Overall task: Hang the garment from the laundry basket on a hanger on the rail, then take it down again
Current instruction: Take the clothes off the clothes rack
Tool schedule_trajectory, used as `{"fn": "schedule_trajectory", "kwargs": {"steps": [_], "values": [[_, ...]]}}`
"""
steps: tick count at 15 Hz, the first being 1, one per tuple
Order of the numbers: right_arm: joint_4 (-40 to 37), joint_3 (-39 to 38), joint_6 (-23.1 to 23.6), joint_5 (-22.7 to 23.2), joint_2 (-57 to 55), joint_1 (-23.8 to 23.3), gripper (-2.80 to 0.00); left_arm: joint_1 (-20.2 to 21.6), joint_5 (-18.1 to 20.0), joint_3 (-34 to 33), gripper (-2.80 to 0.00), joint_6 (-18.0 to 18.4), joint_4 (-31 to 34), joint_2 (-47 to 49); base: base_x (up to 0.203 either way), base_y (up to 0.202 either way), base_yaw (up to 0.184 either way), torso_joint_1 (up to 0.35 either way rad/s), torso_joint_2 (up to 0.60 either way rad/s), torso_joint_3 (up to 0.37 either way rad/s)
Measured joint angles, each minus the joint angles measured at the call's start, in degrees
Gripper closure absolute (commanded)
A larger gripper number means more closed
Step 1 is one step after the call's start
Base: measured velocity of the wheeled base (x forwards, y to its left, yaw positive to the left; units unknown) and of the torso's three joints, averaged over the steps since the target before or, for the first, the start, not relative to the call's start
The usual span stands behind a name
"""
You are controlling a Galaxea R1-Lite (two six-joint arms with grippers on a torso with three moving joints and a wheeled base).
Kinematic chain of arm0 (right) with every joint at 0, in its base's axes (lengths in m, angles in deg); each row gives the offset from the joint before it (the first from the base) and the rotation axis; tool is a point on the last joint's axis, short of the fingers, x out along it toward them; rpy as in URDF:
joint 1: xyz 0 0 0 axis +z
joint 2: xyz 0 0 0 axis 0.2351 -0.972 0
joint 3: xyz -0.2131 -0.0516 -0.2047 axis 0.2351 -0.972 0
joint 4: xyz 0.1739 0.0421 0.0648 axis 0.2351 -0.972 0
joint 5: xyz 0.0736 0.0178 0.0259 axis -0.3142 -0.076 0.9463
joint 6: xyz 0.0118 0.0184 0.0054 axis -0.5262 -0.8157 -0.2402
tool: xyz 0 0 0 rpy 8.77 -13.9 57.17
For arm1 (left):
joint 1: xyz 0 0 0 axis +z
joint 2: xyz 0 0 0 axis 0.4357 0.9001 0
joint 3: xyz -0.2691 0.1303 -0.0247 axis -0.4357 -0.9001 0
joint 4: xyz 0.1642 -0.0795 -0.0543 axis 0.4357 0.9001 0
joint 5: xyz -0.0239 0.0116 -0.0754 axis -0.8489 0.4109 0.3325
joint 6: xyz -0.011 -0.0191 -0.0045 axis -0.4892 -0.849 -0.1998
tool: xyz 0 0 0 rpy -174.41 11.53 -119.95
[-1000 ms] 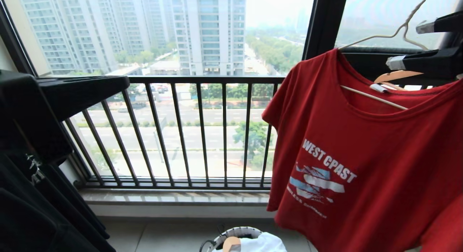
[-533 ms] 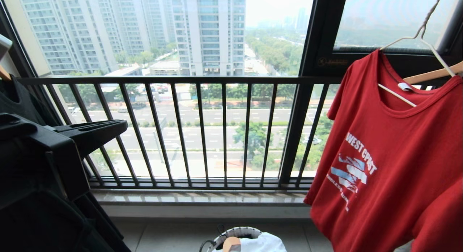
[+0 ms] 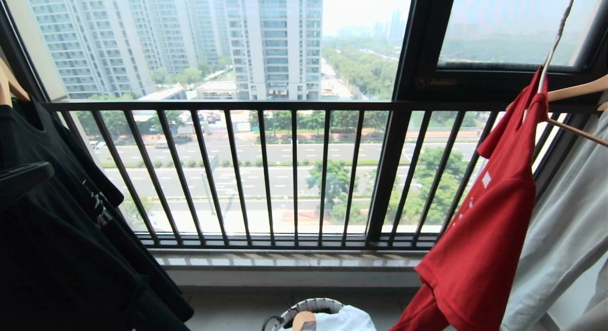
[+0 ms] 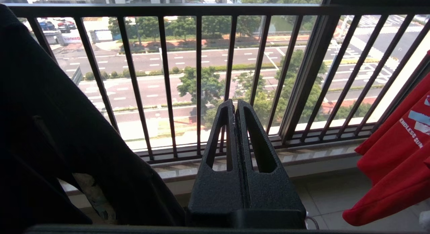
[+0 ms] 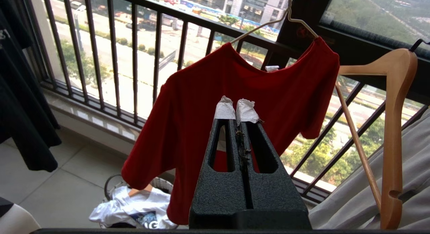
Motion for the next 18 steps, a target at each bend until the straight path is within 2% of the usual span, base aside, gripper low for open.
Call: {"fn": "schedule_trajectory", "kwargs": {"steps": [2,4,7,11,14,16,18], "values": [[-0.1,-2.7,-7.1,0.0,5.7,0.0,0.0,7.7,0.0,-2.1,0.0,-0.5,0.5,-7.2,0.0,0.0,0.0,0.0,0.0,0.0],[-1.6,-5.7,-11.3,-0.1,11.5,-0.4,0.0,14.6,-1.3,-4.1,0.0,-0.9,2.5,-14.7,0.0,0.0,0.0,0.0,0.0,0.0],[-7.0,-8.9,-16.0,-0.3,19.0,-3.7,0.0,20.9,-2.4,-8.2,0.0,-0.7,8.6,-25.5,0.0,0.0,0.0,0.0,0.0,0.0],[-11.8,-11.5,-21.9,-3.1,23.7,-6.2,0.0,23.5,-1.0,-19.0,0.0,0.7,10.7,-36.7,0.0,0.0,0.0,0.0,0.0,0.0],[-10.9,-13.3,-21.9,-2.0,24.5,-10.6,0.0,23.9,1.4,-25.8,0.0,1.1,10.4,-41.5,0.0,0.0,0.0,0.0,0.0,0.0],[-10.4,-18.7,-21.8,-1.1,26.1,-11.7,0.0,23.9,3.9,-28.7,0.0,1.2,10.2,-42.8,0.0,0.0,0.0,0.0,0.0,0.0],[-7.5,-28.8,-21.1,-0.8,29.4,-12.4,0.0,23.9,5.5,-31.8,0.0,2.4,10.0,-43.4,0.0,0.0,0.0,0.0,0.0,0.0]]}}
